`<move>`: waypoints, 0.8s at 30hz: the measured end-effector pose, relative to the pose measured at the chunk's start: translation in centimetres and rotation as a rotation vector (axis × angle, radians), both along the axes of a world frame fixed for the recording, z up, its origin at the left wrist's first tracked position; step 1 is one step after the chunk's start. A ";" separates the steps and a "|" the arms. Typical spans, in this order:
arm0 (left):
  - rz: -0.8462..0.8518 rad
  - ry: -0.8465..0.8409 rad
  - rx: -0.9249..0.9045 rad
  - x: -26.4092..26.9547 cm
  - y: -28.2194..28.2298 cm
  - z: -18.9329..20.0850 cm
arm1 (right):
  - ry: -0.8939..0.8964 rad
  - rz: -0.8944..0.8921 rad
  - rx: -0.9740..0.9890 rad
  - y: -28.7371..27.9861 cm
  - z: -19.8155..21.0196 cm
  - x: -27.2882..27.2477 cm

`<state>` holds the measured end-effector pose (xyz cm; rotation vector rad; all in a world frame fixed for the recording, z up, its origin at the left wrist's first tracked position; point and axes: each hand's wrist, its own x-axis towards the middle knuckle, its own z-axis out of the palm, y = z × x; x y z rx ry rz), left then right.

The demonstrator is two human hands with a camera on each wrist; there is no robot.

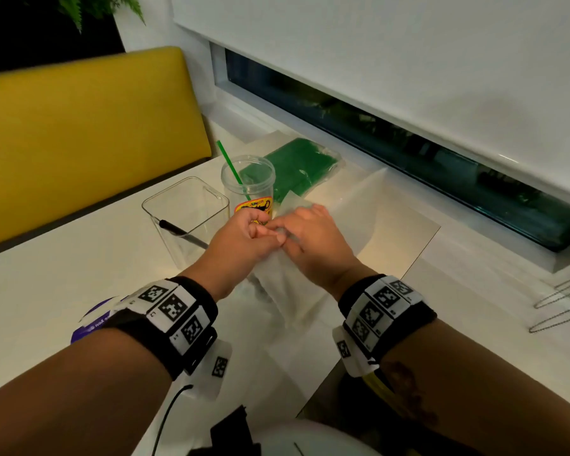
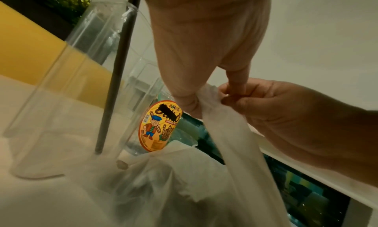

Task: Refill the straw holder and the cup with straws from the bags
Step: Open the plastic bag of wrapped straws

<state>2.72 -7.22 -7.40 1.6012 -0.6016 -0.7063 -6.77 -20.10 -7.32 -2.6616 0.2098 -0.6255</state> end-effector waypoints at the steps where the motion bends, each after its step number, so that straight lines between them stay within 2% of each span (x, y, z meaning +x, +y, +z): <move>1: -0.007 -0.003 0.000 0.0 0.2 -0.1 | -0.049 -0.047 0.061 -0.2 0.2 -0.1; 4: 0.031 -0.046 -0.001 -0.1 0.8 -0.9 | -0.137 -0.089 0.222 -0.3 0.8 -0.4; 6: 0.053 -0.018 -0.044 -0.4 0.8 -1.2 | -0.084 -0.028 0.251 -0.2 1.2 -0.3; 9: 0.080 -0.052 -0.062 -0.6 0.5 -0.9 | 0.035 0.043 0.131 -0.1 2.1 0.1; 13: 0.081 -0.085 -0.057 -0.2 0.1 -0.6 | 0.045 0.084 -0.013 -0.6 2.7 0.4; 20: 0.082 -0.115 -0.046 -0.2 -0.2 -0.3 | 0.046 0.001 -0.052 -0.3 2.3 0.3; 24: 0.109 -0.062 -0.069 -0.1 -0.1 -0.2 | 0.019 -0.043 -0.104 -0.9 2.2 -0.1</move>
